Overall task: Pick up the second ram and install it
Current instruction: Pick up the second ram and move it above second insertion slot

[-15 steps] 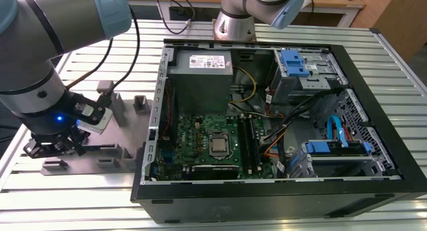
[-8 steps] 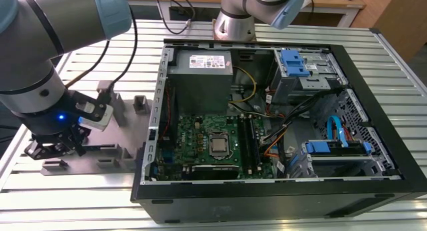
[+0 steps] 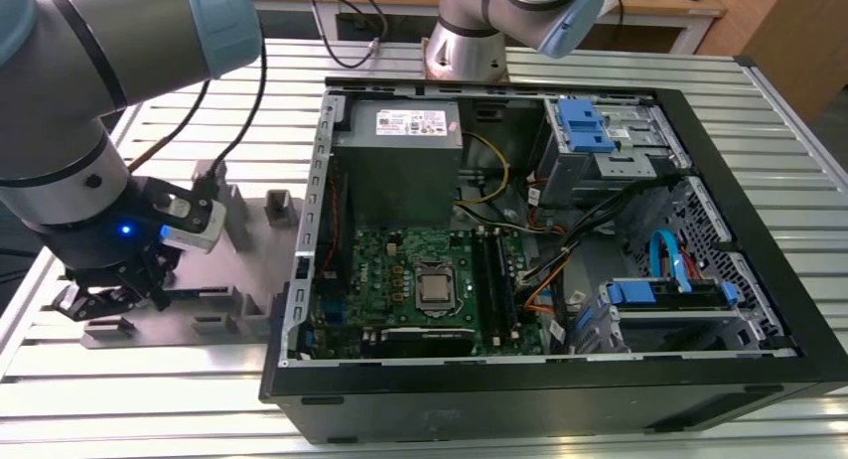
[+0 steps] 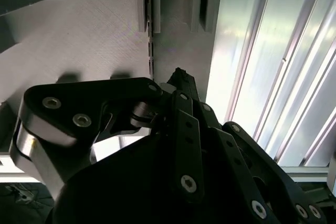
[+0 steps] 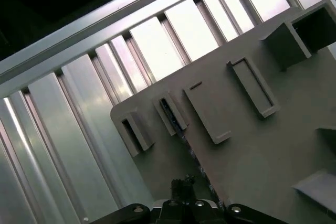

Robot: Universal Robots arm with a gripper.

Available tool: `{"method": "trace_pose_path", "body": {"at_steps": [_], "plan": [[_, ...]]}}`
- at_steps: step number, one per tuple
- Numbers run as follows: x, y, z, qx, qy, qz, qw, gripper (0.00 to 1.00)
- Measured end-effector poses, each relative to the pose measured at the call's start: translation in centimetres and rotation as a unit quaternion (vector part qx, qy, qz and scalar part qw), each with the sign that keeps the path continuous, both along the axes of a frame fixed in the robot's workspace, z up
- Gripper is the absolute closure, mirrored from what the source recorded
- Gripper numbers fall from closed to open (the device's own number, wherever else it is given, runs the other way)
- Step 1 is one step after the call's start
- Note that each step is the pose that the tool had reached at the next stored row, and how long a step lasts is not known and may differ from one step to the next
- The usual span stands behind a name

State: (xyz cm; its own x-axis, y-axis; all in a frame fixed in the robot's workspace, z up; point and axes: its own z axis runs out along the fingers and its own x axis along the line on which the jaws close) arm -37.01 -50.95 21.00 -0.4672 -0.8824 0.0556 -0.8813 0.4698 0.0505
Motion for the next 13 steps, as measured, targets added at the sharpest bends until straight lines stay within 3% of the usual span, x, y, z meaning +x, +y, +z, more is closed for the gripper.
{"method": "trace_pose_path", "body": {"at_steps": [7,13], "plan": [[0.0,0.0,0.0,0.0,0.0,0.038,0.9993,0.93],[0.0,0.0,0.0,0.0,0.0,0.07,0.9975,0.93]]}}
